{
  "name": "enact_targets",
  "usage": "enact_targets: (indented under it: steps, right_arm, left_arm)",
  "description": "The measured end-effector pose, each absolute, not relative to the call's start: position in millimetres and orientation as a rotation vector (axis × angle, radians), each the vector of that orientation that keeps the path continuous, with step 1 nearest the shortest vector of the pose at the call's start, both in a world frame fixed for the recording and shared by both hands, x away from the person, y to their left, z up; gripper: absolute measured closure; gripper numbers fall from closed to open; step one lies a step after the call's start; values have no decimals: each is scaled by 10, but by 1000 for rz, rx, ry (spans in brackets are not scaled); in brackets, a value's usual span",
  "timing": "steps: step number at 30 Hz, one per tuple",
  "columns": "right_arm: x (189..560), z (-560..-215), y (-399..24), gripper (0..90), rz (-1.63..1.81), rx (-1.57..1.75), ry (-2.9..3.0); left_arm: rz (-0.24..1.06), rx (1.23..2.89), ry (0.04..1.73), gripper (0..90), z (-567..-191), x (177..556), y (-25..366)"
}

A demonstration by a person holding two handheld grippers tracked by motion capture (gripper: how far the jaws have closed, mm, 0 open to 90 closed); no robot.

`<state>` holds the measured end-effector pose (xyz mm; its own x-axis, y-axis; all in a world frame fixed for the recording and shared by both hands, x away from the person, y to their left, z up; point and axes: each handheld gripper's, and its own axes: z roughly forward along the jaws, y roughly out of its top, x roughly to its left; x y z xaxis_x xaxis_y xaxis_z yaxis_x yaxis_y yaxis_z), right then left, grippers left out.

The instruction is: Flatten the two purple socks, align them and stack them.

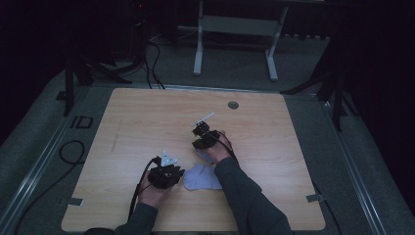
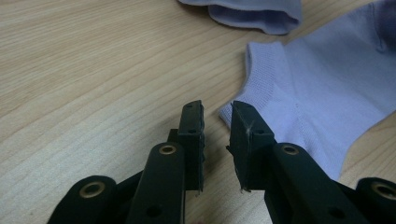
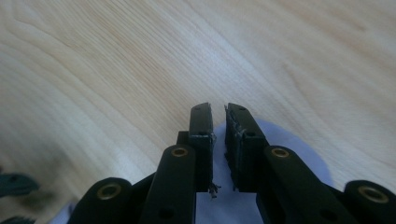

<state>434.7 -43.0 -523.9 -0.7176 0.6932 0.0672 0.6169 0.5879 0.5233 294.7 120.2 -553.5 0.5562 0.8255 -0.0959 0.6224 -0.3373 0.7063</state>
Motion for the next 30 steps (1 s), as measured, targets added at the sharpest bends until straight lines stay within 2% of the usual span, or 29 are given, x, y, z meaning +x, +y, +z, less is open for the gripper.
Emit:
enact_targets:
  steps: [5, 16, 21, 26, 30]
  right_arm:
    - [4388, -5368, -358, 779, 753, 1154, 2698]
    - [4329, -5362, -264, 746, 685, 1085, 2680]
    - [4274, -5365, -206, 786, 638, 1021, 2660]
    - [4271, -5366, -201, 885, 606, 1015, 2635]
    - [4267, -5361, -171, 900, 573, 1030, 2618]
  left_arm:
    - [365, 2076, 1164, 746, -5534, 2948, 1208]
    - [364, 2085, 1163, 746, -5543, 2947, 1195]
    - [366, 2084, 1164, 746, -5545, 2944, 1193]
    - [366, 2085, 1165, 746, -5545, 2942, 1193]
    - [367, 2086, 1167, 750, -5548, 2944, 1193]
